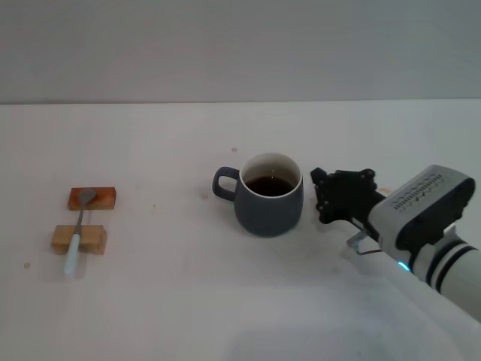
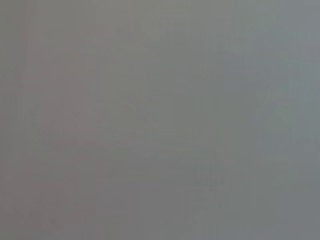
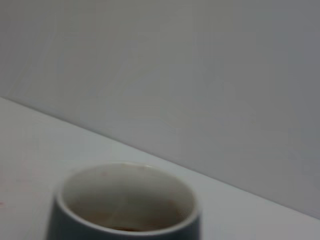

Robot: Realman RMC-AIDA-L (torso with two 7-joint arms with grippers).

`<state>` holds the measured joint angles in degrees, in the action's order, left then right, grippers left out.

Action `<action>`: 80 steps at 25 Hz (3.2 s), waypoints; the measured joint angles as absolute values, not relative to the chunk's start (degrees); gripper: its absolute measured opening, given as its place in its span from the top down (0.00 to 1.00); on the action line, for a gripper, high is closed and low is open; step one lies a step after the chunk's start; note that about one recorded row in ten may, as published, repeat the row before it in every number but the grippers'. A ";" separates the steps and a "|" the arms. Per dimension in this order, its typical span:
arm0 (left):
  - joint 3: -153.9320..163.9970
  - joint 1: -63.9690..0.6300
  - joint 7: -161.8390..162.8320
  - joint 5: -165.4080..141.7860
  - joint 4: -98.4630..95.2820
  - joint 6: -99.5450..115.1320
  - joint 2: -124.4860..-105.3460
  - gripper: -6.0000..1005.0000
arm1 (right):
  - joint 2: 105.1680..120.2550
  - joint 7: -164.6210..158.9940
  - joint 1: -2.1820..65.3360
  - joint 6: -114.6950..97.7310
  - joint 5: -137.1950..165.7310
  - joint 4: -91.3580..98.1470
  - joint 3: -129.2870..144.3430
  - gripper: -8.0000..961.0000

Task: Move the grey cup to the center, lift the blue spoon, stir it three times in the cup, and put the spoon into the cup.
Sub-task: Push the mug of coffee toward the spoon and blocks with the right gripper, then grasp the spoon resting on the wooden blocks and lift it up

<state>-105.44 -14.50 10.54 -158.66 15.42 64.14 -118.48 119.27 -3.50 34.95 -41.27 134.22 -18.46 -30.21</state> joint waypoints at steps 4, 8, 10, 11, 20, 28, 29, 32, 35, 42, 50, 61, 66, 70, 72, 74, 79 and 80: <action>-105.78 -14.51 10.54 -158.55 15.48 64.24 -118.47 0.20 | 119.23 -3.52 36.36 -39.91 135.46 -19.32 -29.70 0.99; -105.88 -14.66 10.54 -158.55 15.54 64.25 -118.47 0.20 | 119.20 -3.52 37.45 -39.55 135.73 -19.49 -29.45 0.99; -105.88 -14.66 10.54 -158.55 15.54 64.25 -118.47 0.20 | 119.19 -3.52 37.57 -39.53 135.89 -19.49 -29.45 0.99; -105.89 -14.74 10.54 -158.55 15.56 64.25 -118.47 0.20 | 119.19 -3.54 37.63 -39.51 136.07 -19.52 -29.44 0.99; -105.91 -14.85 10.54 -158.55 15.29 63.93 -118.47 0.20 | 119.18 -3.59 37.77 -38.30 136.26 -20.44 -29.44 0.99; -105.43 -14.58 10.55 -158.57 15.22 64.20 -118.57 0.20 | 119.25 -3.60 37.44 -38.12 137.11 -22.16 -28.58 0.99; -105.29 -14.58 10.54 -158.59 15.12 64.20 -118.58 0.20 | 119.25 -3.60 37.44 -38.12 137.11 -22.16 -28.58 0.99; -104.83 -14.55 10.55 -158.64 15.01 64.22 -118.58 0.20 | 119.35 -3.59 37.16 -38.28 136.83 -21.15 -29.97 0.99; -101.74 -14.36 11.54 -158.65 14.96 64.24 -118.57 0.20 | 119.42 -3.38 37.09 -38.61 136.51 -18.38 -34.68 0.99; -93.60 -13.02 13.29 -158.53 15.31 64.24 -118.72 0.20 | 118.81 -3.14 37.36 -41.23 136.52 -11.81 -46.11 0.98; -84.52 -7.04 16.13 -158.77 20.62 63.18 -118.16 0.20 | 118.58 -3.00 38.15 -41.54 136.57 -9.57 -48.17 0.97; -78.28 6.17 8.32 -162.52 47.53 40.79 -117.63 0.20 | 118.50 -2.84 40.34 -40.50 136.81 -9.25 -48.24 0.96; -75.81 10.88 8.03 -163.71 57.19 31.85 -117.43 0.20 | 118.48 -2.74 40.83 -39.64 136.91 -9.16 -48.15 0.96; -73.02 14.28 8.17 -164.35 60.57 29.73 -117.54 0.20 | 118.47 -2.72 41.04 -39.57 136.94 -9.13 -48.19 0.96; -71.84 16.86 8.47 -164.36 63.75 27.50 -117.36 0.20 | 118.47 -2.72 41.22 -39.32 136.94 -9.13 -48.23 0.96; -71.11 18.73 7.68 -164.46 67.23 24.41 -117.33 0.20 | 118.44 -2.72 41.54 -38.74 136.94 -9.14 -48.26 0.96; -69.59 21.19 6.54 -164.54 71.16 21.25 -117.50 0.20 | 118.40 -2.72 42.23 -38.28 136.94 -9.14 -47.87 0.96; -69.33 21.47 6.53 -164.54 71.71 20.74 -117.49 0.20 | 118.39 -2.72 42.34 -38.26 136.94 -9.14 -47.79 0.96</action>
